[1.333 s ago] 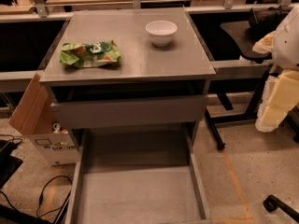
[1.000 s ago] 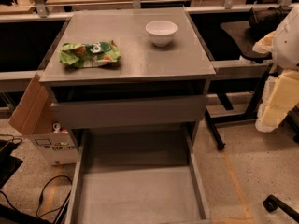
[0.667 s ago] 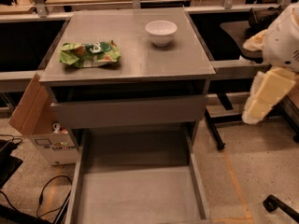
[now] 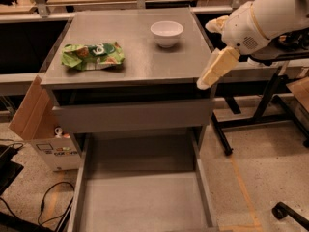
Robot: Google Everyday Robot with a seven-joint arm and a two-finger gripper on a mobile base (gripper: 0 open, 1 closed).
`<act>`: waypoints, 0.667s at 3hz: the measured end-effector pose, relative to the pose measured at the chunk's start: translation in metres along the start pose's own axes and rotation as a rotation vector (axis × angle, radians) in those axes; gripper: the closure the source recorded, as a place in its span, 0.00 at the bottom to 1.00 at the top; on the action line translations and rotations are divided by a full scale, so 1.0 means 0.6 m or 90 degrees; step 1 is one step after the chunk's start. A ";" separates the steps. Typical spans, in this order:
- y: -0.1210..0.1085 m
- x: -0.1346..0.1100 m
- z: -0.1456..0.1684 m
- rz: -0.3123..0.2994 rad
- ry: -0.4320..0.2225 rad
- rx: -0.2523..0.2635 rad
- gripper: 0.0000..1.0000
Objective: Place green rice chip bag into middle drawer
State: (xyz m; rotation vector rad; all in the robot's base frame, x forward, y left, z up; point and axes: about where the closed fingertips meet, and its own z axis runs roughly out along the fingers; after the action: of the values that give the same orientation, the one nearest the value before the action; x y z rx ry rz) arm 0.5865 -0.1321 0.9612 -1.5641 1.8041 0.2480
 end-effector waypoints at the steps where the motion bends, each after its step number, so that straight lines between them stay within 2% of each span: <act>1: -0.077 -0.062 0.080 -0.008 -0.098 0.024 0.00; 2: -0.074 -0.061 0.079 -0.008 -0.095 0.021 0.00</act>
Offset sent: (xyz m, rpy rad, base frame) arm 0.0423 0.0346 0.0019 0.0999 -0.0485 0.0347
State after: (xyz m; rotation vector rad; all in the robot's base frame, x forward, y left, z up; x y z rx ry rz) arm 0.6457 -0.0872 0.9636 -1.4933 1.6738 0.3184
